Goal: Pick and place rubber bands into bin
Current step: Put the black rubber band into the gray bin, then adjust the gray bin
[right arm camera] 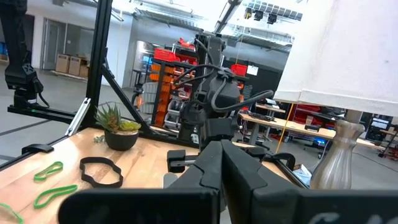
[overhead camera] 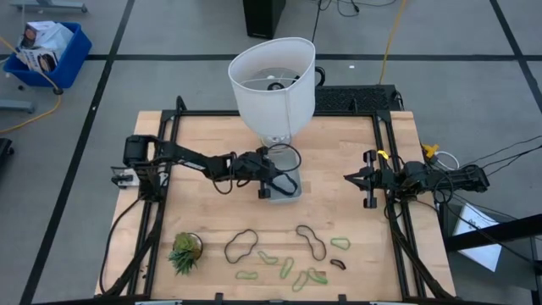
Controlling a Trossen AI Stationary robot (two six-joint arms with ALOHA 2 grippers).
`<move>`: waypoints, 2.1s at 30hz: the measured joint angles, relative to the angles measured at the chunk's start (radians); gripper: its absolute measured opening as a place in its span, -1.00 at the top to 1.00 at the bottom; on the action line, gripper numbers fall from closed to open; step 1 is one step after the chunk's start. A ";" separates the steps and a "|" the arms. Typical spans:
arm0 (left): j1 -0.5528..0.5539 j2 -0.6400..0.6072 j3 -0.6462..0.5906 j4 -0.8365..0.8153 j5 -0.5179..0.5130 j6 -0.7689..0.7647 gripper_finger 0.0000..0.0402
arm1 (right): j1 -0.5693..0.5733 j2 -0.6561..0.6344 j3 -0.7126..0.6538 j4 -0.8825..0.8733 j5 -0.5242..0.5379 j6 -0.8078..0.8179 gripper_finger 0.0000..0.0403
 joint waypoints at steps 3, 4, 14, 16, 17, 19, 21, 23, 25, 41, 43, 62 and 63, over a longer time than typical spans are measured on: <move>0.001 0.000 0.000 -0.029 0.000 -0.010 0.99 | 0.000 0.000 0.000 0.000 0.000 0.000 1.00; 0.002 0.000 0.000 -0.034 0.000 -0.014 0.99 | 0.000 0.000 0.000 0.000 0.000 0.000 1.00; 0.006 0.000 0.000 -0.049 0.002 -0.049 0.95 | 0.000 0.000 0.000 0.000 0.000 0.000 1.00; 0.006 0.000 0.000 -0.044 0.005 -0.054 0.94 | 0.000 0.000 0.000 0.000 0.000 0.000 1.00; 0.006 0.000 0.000 -0.043 0.009 -0.056 0.93 | 0.000 0.000 0.000 0.000 -0.001 0.000 1.00; 0.006 0.000 0.000 -0.042 0.020 -0.062 0.87 | 0.000 0.000 0.000 0.000 -0.001 0.000 1.00; 0.006 0.000 0.000 -0.039 0.025 -0.072 0.77 | 0.000 0.000 0.000 0.000 -0.001 0.000 1.00; 0.006 0.000 0.000 -0.038 0.026 -0.076 0.65 | 0.000 0.000 0.000 0.000 -0.001 0.000 1.00; 0.006 0.000 0.000 -0.038 0.026 -0.084 0.53 | 0.000 0.000 0.000 0.000 -0.001 0.000 1.00; -0.130 -0.352 0.000 -0.222 -0.059 0.005 0.39 | 0.000 0.000 0.000 -0.008 -0.001 -0.018 1.00; -0.159 -0.442 0.000 -0.315 -0.101 0.004 0.54 | 0.000 0.000 0.000 -0.009 -0.001 -0.017 1.00; -0.266 -1.004 -0.442 -0.149 -0.159 -0.066 0.98 | 0.000 0.000 0.000 -0.010 -0.002 -0.004 1.00; -0.266 -1.023 -0.485 -0.104 -0.158 -0.078 0.98 | 0.000 0.000 0.000 -0.010 -0.002 -0.004 1.00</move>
